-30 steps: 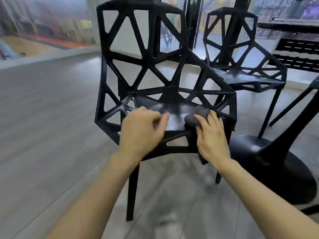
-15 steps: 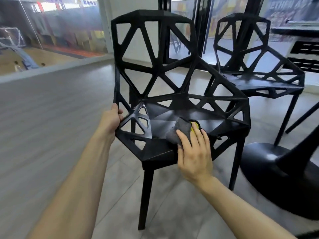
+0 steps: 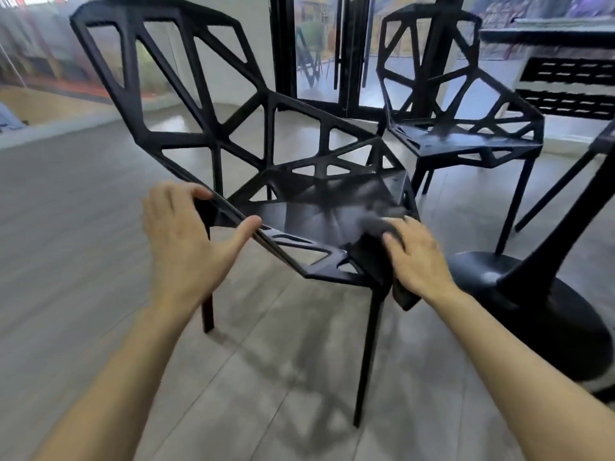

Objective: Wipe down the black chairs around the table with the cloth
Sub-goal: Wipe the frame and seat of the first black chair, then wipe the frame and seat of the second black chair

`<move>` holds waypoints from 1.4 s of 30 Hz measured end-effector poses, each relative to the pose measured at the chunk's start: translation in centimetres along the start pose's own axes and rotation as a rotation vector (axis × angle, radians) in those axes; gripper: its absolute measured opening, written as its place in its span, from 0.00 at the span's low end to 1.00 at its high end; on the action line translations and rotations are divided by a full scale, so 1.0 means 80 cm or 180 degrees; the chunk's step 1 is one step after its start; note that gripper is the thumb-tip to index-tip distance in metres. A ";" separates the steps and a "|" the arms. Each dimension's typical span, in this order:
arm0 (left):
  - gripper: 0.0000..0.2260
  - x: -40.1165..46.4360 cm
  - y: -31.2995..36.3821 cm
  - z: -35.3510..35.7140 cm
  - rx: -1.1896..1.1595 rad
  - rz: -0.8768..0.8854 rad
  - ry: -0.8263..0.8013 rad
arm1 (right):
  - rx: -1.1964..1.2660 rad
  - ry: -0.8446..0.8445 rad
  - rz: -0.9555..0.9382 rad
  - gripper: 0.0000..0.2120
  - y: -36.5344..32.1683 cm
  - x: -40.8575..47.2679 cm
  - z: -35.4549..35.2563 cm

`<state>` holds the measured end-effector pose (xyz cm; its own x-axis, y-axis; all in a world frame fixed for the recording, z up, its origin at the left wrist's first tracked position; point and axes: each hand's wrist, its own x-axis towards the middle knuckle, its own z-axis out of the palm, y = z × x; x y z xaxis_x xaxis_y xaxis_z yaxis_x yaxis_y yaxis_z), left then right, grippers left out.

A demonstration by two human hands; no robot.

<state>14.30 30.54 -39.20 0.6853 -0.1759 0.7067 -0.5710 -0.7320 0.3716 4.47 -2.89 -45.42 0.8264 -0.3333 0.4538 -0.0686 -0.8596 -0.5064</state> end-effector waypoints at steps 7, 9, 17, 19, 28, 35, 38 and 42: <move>0.36 0.075 -0.031 0.007 0.0906 0.1837 -0.1430 | 0.0275 -0.0911 -0.0731 0.14 -0.051 0.000 -0.018; 0.38 0.092 -0.029 0.006 0.1095 0.1916 -0.1688 | 0.0061 -0.1053 -0.0613 0.15 -0.030 0.033 -0.018; 0.46 0.104 -0.018 0.003 0.1836 0.1764 -0.2212 | -0.0802 -0.1531 0.0072 0.24 -0.005 0.145 0.011; 0.47 0.107 -0.005 0.000 0.1976 0.1677 -0.2542 | -0.0575 -0.1841 -0.0082 0.23 -0.025 0.106 -0.007; 0.53 0.084 0.066 -0.042 0.2255 0.0844 -0.3640 | -0.0092 -0.2400 0.1665 0.22 -0.072 -0.044 -0.208; 0.52 -0.033 0.216 -0.071 0.2014 -0.0067 -0.4262 | -0.0072 -0.2359 0.2969 0.21 -0.101 -0.154 -0.385; 0.48 -0.055 0.278 -0.061 0.1988 -0.0443 -0.4515 | 0.0070 -0.2238 0.3135 0.21 -0.112 -0.172 -0.420; 0.42 -0.054 0.335 -0.033 0.1635 -0.0780 -0.4776 | 0.0282 -0.1927 0.3314 0.19 -0.121 -0.167 -0.450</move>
<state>-5.14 13.42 -30.73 0.7127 -0.2562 -0.6530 -0.3928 -0.9170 -0.0690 -26.04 -4.04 -20.18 0.5274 -0.5946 -0.6068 -0.8385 -0.2494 -0.4844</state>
